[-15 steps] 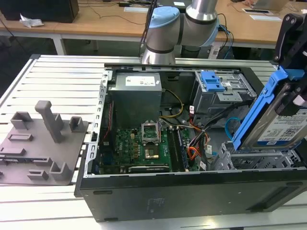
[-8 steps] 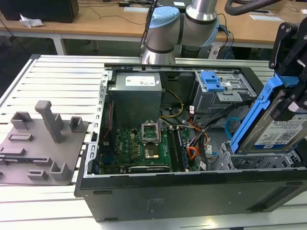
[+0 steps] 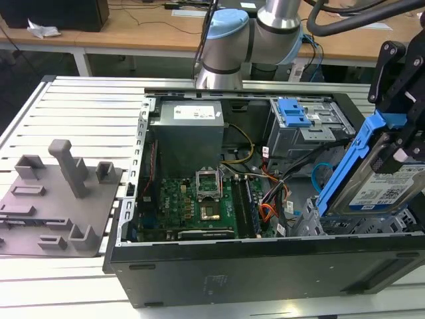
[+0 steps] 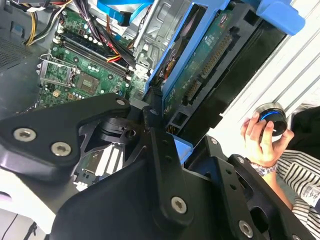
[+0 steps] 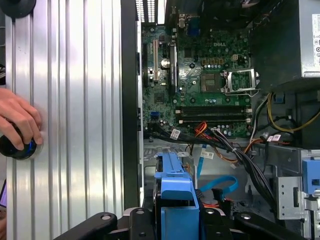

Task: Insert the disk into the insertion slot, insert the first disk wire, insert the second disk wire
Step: 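Insert the disk into the insertion slot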

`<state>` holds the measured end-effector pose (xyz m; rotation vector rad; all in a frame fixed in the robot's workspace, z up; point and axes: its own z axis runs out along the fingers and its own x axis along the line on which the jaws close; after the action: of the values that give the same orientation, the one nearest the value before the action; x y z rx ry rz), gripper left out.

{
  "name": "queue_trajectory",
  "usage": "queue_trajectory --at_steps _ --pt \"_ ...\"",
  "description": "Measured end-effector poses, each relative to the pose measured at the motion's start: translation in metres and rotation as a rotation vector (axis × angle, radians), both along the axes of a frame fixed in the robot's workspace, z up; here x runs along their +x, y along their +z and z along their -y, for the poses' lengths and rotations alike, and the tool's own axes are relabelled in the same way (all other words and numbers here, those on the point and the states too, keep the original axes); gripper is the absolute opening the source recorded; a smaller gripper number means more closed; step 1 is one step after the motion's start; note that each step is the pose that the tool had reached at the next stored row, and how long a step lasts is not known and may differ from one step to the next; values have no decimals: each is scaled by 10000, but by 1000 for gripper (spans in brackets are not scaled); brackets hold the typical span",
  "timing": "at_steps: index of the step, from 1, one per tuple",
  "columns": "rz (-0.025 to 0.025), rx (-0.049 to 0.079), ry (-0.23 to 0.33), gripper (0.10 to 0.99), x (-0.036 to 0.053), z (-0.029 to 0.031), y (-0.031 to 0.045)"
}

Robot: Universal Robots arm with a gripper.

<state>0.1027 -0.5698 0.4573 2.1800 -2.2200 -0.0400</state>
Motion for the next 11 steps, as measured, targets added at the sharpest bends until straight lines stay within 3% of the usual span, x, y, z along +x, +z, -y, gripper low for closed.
queue_trajectory --at_steps 11 --pt "0 3 0 365 12 -3 -88"
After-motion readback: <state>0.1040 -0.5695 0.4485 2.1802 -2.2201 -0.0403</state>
